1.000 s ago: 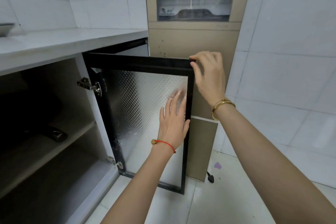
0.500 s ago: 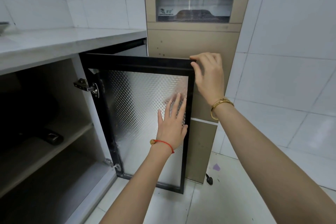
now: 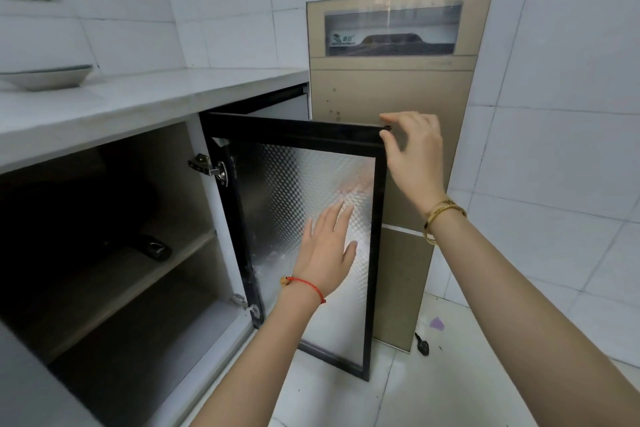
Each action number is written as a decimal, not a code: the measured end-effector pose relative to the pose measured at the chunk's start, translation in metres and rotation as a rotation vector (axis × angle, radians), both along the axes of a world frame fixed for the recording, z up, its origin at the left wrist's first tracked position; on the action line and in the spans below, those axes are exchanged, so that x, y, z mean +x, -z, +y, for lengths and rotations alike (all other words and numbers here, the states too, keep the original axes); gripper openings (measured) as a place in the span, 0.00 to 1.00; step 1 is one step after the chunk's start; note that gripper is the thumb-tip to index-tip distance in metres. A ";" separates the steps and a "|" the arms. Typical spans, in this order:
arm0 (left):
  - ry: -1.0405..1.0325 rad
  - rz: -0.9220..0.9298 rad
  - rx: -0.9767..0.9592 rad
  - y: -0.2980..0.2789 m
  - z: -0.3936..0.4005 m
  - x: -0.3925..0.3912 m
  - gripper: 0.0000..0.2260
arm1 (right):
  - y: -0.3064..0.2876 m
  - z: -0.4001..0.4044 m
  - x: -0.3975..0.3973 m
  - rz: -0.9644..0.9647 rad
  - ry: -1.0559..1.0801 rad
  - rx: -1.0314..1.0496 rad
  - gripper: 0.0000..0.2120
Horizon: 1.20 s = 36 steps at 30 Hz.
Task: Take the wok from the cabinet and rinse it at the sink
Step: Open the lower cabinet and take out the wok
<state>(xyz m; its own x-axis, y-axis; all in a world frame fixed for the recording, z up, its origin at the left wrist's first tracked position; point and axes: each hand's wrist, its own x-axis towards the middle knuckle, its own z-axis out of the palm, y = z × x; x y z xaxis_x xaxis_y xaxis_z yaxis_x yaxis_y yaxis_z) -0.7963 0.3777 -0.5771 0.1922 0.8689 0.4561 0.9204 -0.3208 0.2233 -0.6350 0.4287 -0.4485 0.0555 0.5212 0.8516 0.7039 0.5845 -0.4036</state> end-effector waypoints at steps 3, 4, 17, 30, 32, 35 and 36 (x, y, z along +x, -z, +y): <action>-0.022 -0.033 0.020 -0.007 -0.019 -0.015 0.26 | -0.004 -0.013 -0.012 -0.025 -0.024 0.069 0.13; -0.031 -0.047 0.021 -0.009 -0.026 -0.022 0.26 | -0.005 -0.017 -0.017 -0.037 -0.037 0.096 0.13; -0.388 -0.107 -0.013 -0.033 -0.122 -0.132 0.22 | 0.031 -0.059 -0.153 -0.145 -0.528 -0.105 0.09; -0.687 -0.572 -0.139 -0.014 -0.116 -0.265 0.22 | 0.084 -0.031 -0.310 -0.302 -0.738 -0.556 0.14; -0.709 -0.699 -0.135 -0.012 -0.101 -0.280 0.22 | 0.090 -0.020 -0.333 -0.351 -0.743 -0.592 0.16; -0.742 -0.937 -0.163 -0.007 -0.076 -0.300 0.21 | 0.100 -0.002 -0.366 -0.426 -0.742 -0.624 0.18; -0.751 -1.019 -0.169 -0.004 -0.067 -0.309 0.21 | 0.103 0.003 -0.377 -0.449 -0.742 -0.639 0.19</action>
<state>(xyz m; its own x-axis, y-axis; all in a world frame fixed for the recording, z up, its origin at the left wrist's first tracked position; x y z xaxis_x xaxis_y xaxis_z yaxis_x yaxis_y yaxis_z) -1.1048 0.3110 -0.5735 -0.7392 0.6732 -0.0194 0.2515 0.3026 0.9194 -1.0116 0.4321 -0.5516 -0.7075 0.6518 0.2731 0.4206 0.6989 -0.5785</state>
